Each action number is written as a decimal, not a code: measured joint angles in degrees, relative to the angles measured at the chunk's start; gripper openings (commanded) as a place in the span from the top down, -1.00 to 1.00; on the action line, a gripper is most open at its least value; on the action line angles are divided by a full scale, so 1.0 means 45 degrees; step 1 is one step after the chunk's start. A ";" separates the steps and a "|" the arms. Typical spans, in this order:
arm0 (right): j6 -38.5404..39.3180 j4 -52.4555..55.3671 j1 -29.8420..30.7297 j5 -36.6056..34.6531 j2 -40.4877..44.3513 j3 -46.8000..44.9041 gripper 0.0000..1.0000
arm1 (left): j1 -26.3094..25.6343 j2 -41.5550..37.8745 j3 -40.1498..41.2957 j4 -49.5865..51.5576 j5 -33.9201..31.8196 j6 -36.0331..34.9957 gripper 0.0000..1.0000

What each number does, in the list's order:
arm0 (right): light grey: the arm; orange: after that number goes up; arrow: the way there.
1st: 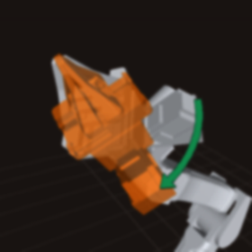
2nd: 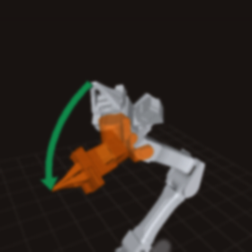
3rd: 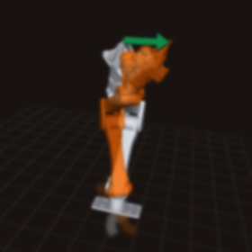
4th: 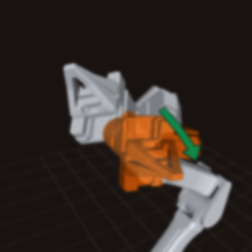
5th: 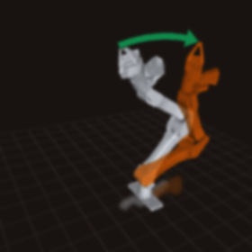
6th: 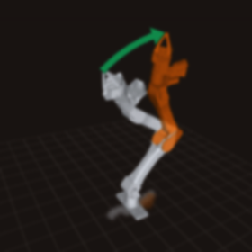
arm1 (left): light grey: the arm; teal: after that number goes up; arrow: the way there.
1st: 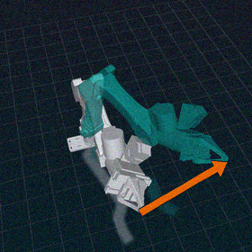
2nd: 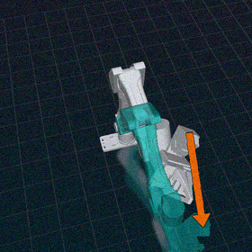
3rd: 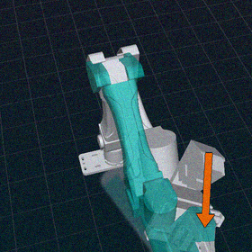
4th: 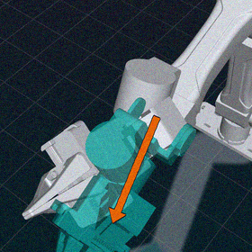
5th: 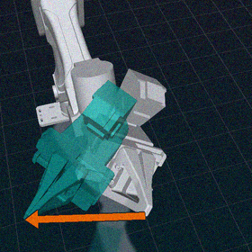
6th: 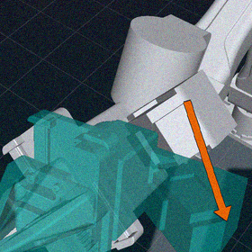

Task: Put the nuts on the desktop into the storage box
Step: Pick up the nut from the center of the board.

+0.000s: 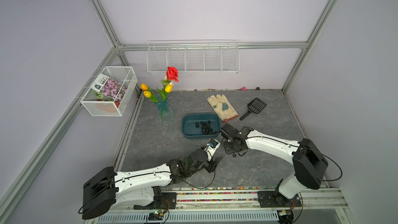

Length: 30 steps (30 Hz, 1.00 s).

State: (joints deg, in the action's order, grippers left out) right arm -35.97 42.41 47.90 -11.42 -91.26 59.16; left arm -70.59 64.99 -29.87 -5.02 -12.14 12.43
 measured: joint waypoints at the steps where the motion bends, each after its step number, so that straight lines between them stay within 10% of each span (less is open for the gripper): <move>1: -0.0131 -0.0083 0.0029 0.0000 0.0185 -0.0296 0.10 | -0.0160 0.0083 0.0000 0.0058 -0.0073 0.0141 -0.29; 30: -0.1141 -0.2152 0.0053 0.0219 -0.0015 -0.2205 0.19 | -0.0631 0.0588 -0.0010 0.0228 -0.0685 0.0850 -0.29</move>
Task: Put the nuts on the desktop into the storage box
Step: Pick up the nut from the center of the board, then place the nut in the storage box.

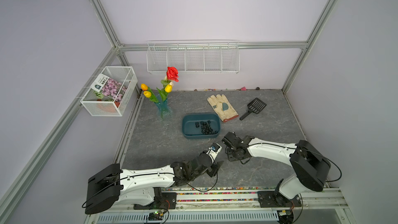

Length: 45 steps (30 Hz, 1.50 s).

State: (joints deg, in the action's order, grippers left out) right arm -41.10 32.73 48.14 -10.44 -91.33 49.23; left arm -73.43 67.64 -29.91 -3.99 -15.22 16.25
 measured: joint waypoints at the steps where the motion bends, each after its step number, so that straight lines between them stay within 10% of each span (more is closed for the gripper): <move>1: -0.0015 -0.0029 0.0000 0.0005 -0.0005 0.0000 0.21 | 0.0000 0.0024 0.0000 0.0000 0.0000 0.0000 -0.30; 26: 0.0010 0.0194 0.0000 -0.0010 -0.0024 0.0345 0.68 | 0.0000 0.0019 -0.0044 -0.0117 -0.0175 0.0053 -0.30; 36: 0.1059 0.1190 -0.0520 -0.0024 -0.0024 0.3211 0.68 | 0.0238 -0.0894 -0.0015 -0.0466 -0.1209 -0.0277 -0.30; 45: 0.2249 0.1792 -0.0855 0.0296 -0.1870 0.7242 0.67 | 0.2827 -0.1564 0.0214 -0.0831 -0.0481 -0.1112 -0.30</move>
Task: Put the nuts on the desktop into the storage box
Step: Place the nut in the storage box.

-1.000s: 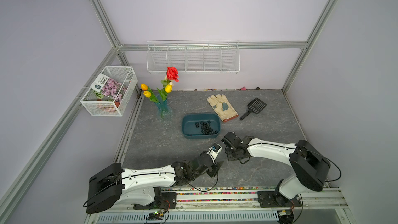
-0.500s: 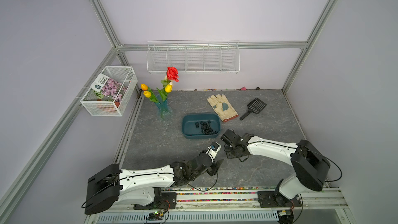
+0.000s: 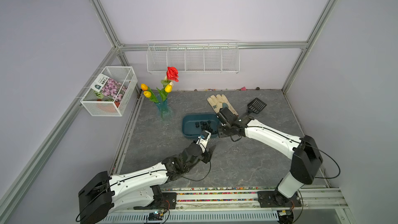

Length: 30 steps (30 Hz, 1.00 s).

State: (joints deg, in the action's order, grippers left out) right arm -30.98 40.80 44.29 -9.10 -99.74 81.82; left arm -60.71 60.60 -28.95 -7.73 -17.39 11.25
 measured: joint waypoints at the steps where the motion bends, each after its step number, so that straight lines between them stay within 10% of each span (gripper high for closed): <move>1: 0.0141 0.0019 -0.0024 0.0102 -0.0442 0.0515 0.68 | 0.0321 -0.0087 0.0034 -0.0039 0.0170 -0.0073 -0.30; 15: 0.1190 0.0801 -0.0787 0.1443 -0.5605 0.5673 0.67 | 0.3381 -0.0238 0.0568 -0.0957 0.1991 -0.0330 -0.30; 30: 0.1195 0.0933 -0.1054 0.2142 -0.7087 0.6125 0.63 | 0.3740 0.0369 0.0578 -0.1316 0.2730 -0.0330 -0.30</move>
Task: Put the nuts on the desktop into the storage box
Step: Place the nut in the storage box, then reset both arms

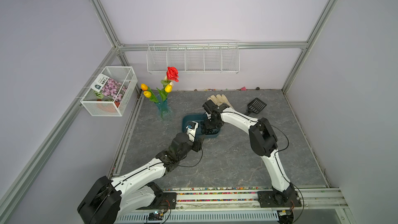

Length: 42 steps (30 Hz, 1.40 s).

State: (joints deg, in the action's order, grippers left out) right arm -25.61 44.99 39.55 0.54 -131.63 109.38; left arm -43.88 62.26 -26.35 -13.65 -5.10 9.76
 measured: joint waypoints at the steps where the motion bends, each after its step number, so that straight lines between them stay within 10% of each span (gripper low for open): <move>1: 0.0000 0.0000 0.0000 0.0015 0.0000 0.0000 0.61 | 0.0000 0.0024 0.0000 0.0000 0.0029 0.0005 -0.30; 28: 0.0214 0.0024 -0.0010 0.0126 0.0185 -0.0121 0.13 | 0.0029 0.0034 0.0000 0.0049 -0.0019 0.0097 -0.33; 42: 0.0520 -0.0568 0.0447 -0.0792 0.5241 -0.3434 0.00 | 0.0097 -0.0087 -0.0510 0.1384 -0.1826 0.1117 -0.50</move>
State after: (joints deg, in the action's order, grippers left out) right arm -23.27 42.44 41.56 -3.03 -108.05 93.93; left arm -43.44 61.87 -28.64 -7.42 -13.32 14.79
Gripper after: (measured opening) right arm 0.486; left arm 0.744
